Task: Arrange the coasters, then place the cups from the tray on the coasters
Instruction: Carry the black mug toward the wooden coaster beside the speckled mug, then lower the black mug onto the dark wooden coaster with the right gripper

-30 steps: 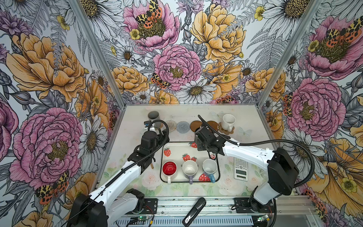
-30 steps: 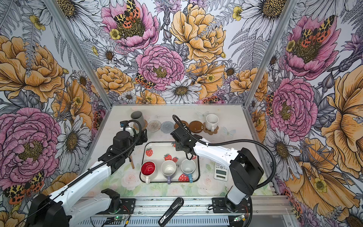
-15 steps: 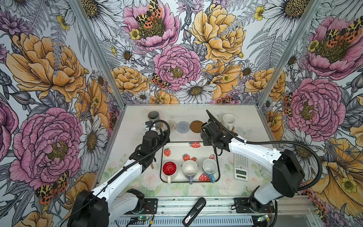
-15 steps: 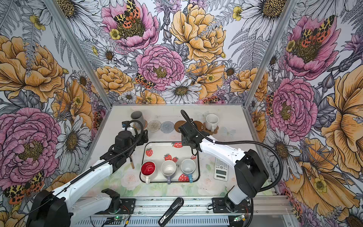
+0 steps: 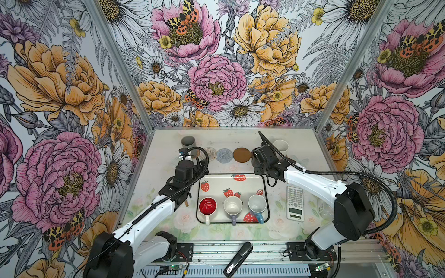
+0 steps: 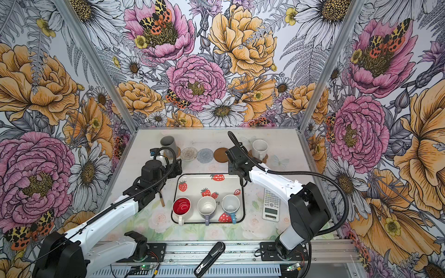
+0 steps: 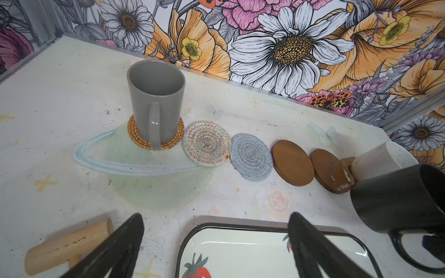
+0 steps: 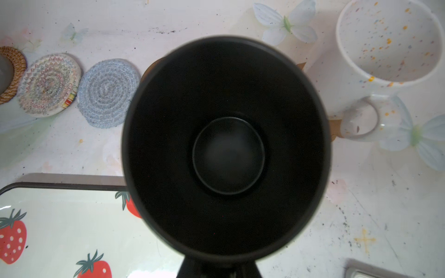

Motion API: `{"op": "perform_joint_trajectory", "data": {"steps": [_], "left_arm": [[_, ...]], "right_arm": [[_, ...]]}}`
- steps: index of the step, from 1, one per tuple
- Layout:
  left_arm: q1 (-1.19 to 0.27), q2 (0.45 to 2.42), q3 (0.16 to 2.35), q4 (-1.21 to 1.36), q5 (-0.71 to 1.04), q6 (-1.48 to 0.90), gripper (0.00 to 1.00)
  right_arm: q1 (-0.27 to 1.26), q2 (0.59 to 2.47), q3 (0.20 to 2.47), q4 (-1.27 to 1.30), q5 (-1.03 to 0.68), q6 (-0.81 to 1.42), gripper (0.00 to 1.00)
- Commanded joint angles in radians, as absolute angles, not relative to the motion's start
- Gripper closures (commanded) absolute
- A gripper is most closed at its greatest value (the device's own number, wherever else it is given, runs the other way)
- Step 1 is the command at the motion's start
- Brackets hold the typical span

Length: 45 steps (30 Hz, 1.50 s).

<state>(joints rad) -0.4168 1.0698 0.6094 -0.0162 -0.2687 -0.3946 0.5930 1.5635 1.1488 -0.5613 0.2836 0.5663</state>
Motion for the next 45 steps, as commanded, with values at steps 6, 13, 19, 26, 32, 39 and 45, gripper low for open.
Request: {"op": "perform_joint_trajectory", "data": {"steps": [6, 13, 19, 26, 32, 39, 45], "left_arm": [[-0.427, 1.086, 0.655, 0.015, -0.256, -0.406, 0.05], [-0.433, 1.096, 0.663, 0.013, -0.260, -0.405, 0.05], [-0.436, 1.104, 0.669, 0.010, -0.262, -0.402, 0.05], [-0.439, 1.117, 0.678, 0.008, -0.264, -0.401, 0.05], [-0.445, 1.133, 0.688, 0.008, -0.267, -0.399, 0.05], [-0.447, 1.150, 0.699, 0.008, -0.267, -0.395, 0.05], [-0.448, 1.167, 0.709, 0.008, -0.265, -0.391, 0.05]], "right_arm": [[0.536, 1.528, 1.176, -0.436, 0.283, 0.512, 1.00], [0.494, 1.583, 1.216, -0.424, 0.253, 0.486, 1.00], [0.471, 1.636, 1.257, -0.408, 0.212, 0.467, 1.00], [0.453, 1.687, 1.299, -0.402, 0.206, 0.439, 1.00], [0.439, 1.733, 1.331, -0.399, 0.193, 0.430, 1.00], [0.425, 1.775, 1.365, -0.399, 0.184, 0.416, 1.00], [0.412, 1.799, 1.382, -0.399, 0.177, 0.412, 1.00]]}}
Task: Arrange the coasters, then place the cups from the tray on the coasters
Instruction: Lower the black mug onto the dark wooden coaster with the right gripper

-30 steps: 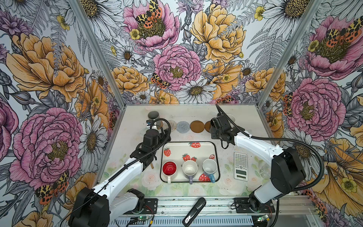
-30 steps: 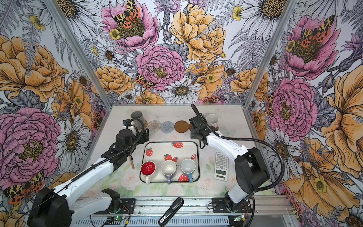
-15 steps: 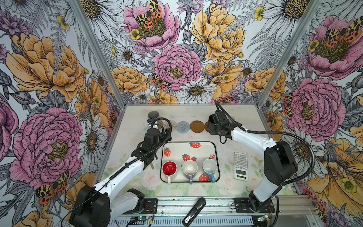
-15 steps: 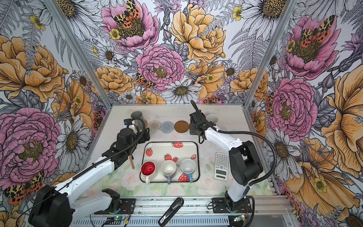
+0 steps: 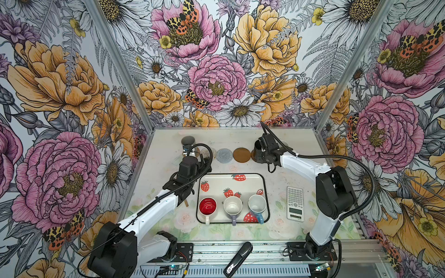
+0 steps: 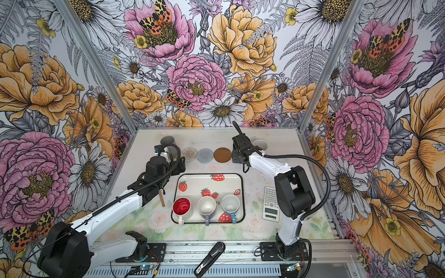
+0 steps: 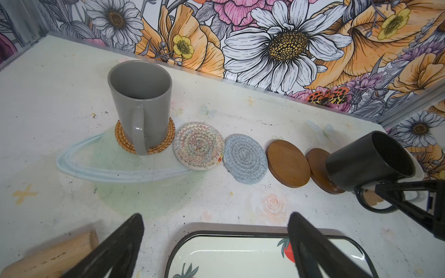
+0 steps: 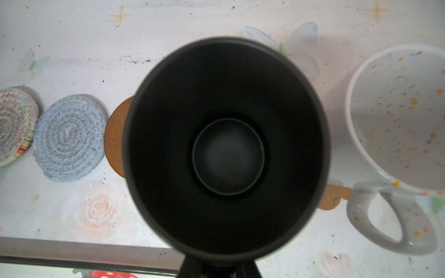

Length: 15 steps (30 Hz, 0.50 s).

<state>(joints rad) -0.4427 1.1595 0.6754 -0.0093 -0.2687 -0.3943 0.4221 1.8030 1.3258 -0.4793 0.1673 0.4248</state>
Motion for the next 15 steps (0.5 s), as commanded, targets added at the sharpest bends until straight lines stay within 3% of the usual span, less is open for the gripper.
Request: {"op": "perform_joint_trajectory", "data": {"steps": [1, 15], "left_arm": [[-0.448, 1.171, 0.711, 0.008, -0.265, -0.391, 0.05], [-0.454, 1.199, 0.732, 0.005, -0.258, -0.385, 0.05]], "right_arm": [[0.410, 1.804, 1.384, -0.399, 0.178, 0.411, 1.00], [0.393, 1.857, 1.414, -0.397, 0.155, 0.403, 1.00]]}}
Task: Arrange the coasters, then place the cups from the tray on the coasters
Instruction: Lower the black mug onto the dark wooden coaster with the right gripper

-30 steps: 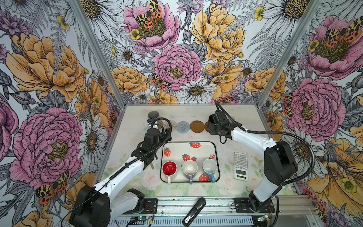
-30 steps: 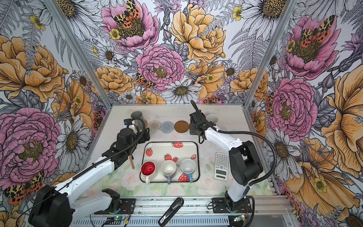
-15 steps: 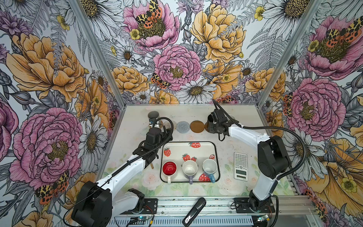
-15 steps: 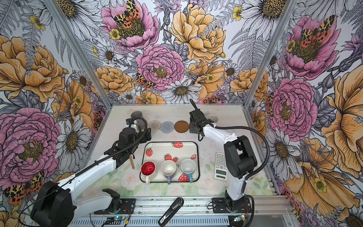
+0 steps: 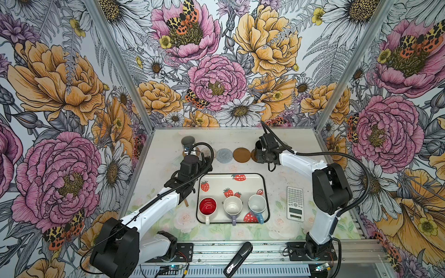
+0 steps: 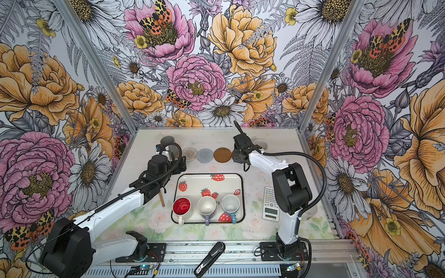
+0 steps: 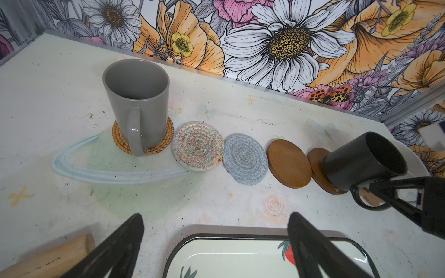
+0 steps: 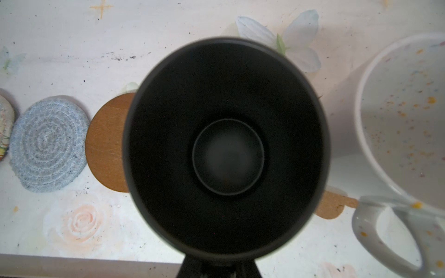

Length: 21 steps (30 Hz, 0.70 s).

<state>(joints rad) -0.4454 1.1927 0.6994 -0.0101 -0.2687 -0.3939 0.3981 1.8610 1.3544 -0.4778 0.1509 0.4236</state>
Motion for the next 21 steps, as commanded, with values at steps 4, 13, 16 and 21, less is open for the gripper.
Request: {"op": "perform_joint_trajectory", "data": {"steps": [4, 13, 16, 21], "left_arm": [[-0.456, 1.205, 0.736, 0.005, -0.258, -0.382, 0.05], [-0.457, 1.218, 0.745, 0.005, -0.255, -0.380, 0.05], [-0.458, 1.224, 0.749, 0.004, -0.253, -0.377, 0.05], [-0.460, 1.233, 0.756, 0.004, -0.252, -0.376, 0.05]], "right_arm": [[0.391, 1.868, 1.419, -0.390, 0.149, 0.399, 1.00], [0.387, 1.883, 1.429, -0.387, 0.144, 0.390, 1.00], [0.385, 1.885, 1.432, -0.384, 0.142, 0.388, 1.00], [0.382, 1.891, 1.431, -0.385, 0.145, 0.384, 1.00]]}}
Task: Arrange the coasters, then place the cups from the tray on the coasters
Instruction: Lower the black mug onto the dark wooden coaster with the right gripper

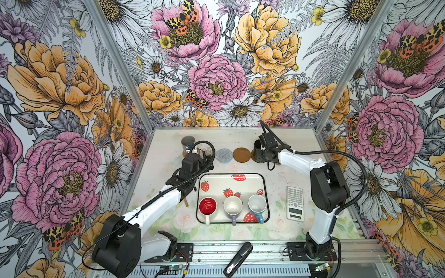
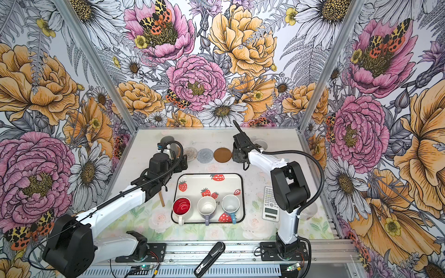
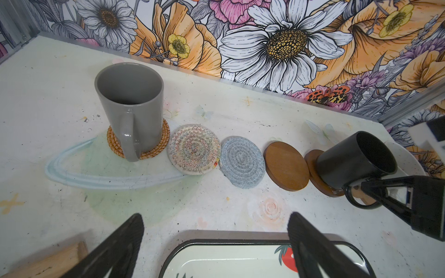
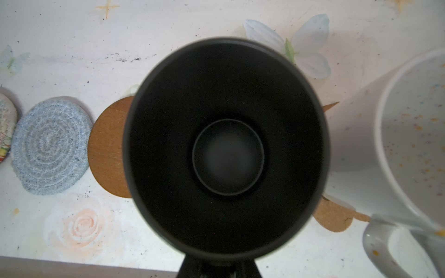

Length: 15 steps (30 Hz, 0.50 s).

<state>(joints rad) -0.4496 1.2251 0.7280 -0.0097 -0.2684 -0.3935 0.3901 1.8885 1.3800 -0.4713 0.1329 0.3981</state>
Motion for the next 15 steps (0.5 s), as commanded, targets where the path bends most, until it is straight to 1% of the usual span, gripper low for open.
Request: {"op": "perform_joint_trajectory", "data": {"steps": [1, 15], "left_arm": [[-0.460, 1.235, 0.758, 0.006, -0.252, -0.376, 0.05], [-0.463, 1.243, 0.762, 0.000, -0.253, -0.374, 0.05]], "right_arm": [[0.382, 1.890, 1.431, -0.386, 0.145, 0.384, 1.00], [0.376, 1.897, 1.427, -0.385, 0.146, 0.385, 1.00]]}}
